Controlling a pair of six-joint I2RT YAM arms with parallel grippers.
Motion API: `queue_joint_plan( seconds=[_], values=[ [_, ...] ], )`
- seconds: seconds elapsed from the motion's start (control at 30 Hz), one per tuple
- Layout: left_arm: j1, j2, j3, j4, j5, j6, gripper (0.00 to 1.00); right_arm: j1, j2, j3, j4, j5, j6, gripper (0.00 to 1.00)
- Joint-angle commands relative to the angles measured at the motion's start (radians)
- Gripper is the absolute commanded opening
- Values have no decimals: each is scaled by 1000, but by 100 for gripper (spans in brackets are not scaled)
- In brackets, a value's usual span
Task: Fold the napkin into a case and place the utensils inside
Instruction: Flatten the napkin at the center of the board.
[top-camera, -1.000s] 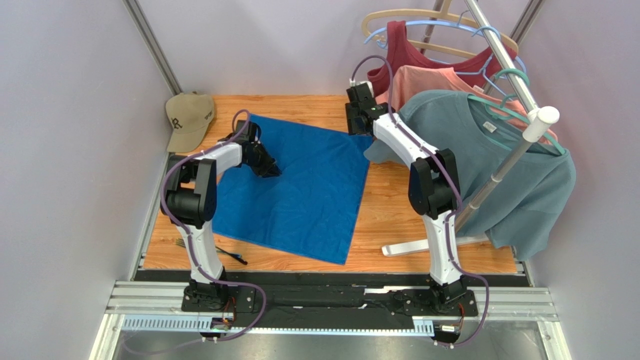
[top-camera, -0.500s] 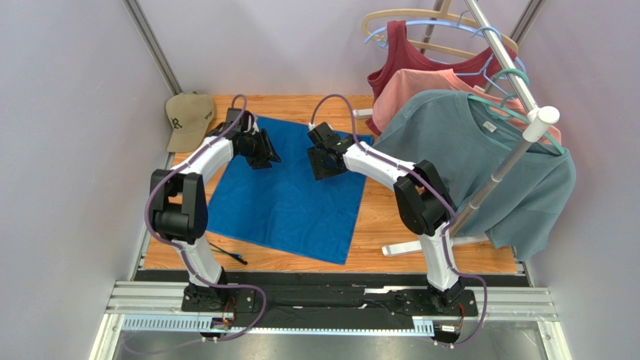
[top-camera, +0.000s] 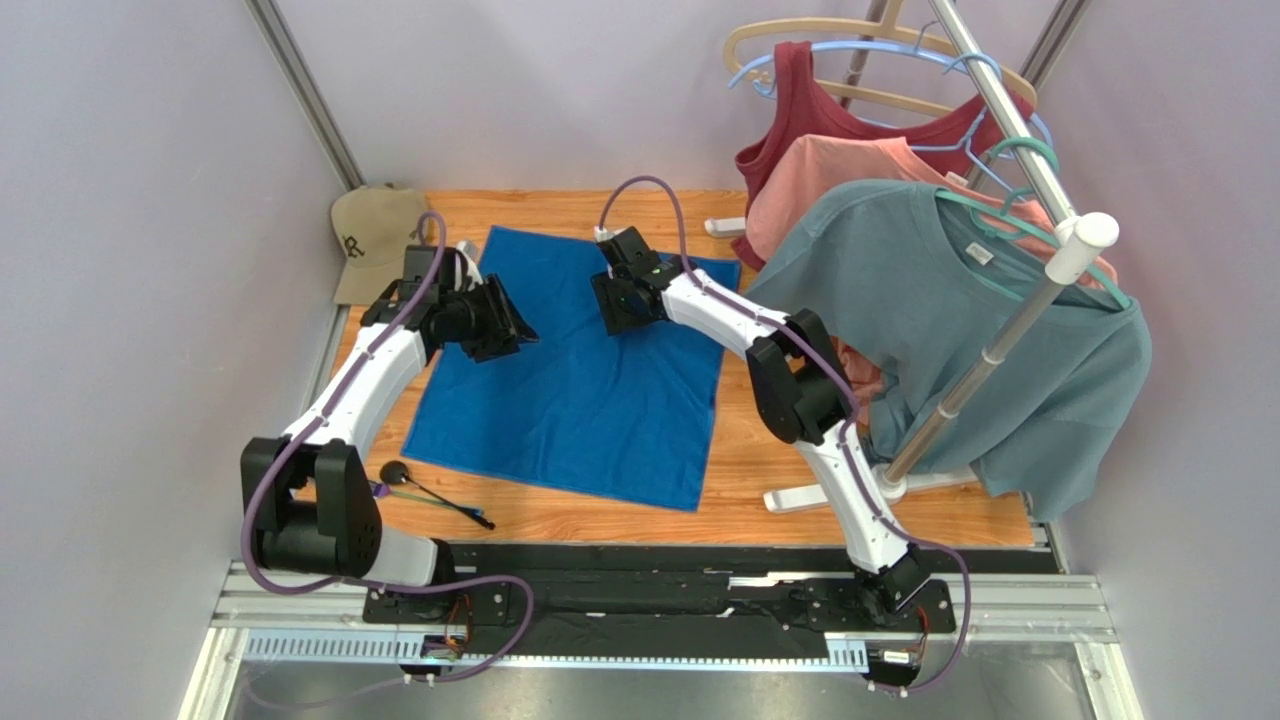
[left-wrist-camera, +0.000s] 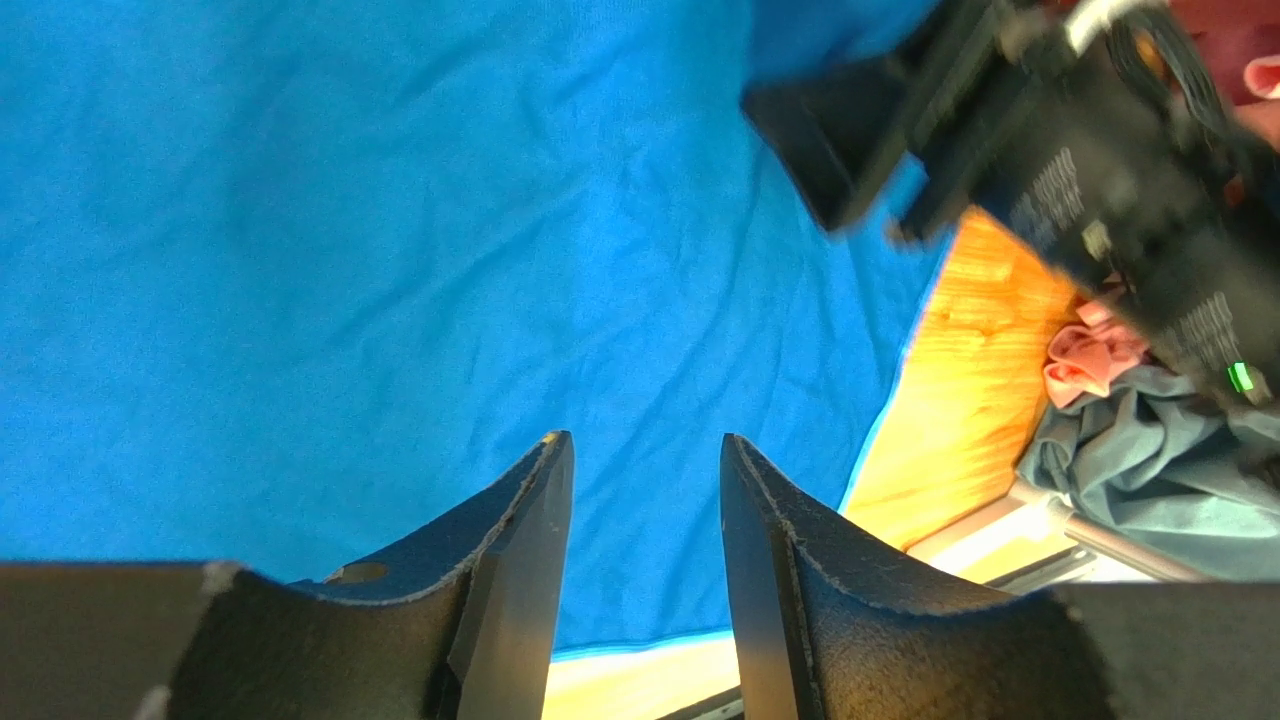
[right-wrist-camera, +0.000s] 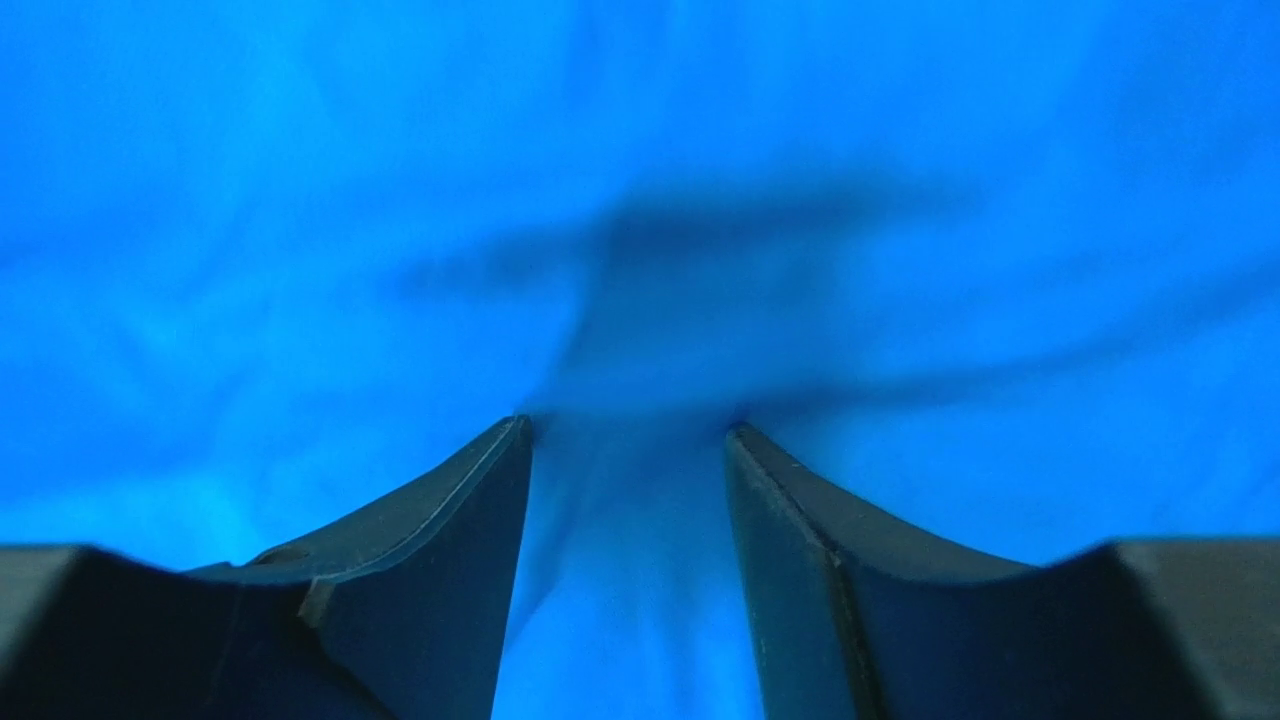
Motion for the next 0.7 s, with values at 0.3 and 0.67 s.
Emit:
queue_joint_plan(
  seconds=[0.3,0.67],
  values=[
    [23,58,-19,84,117,-5,52,-97,292,470,122,-319,83,64],
    [-153,468,283,-74,-19,-133,49,-137,-166,309,-48,-91,70,69]
  ],
)
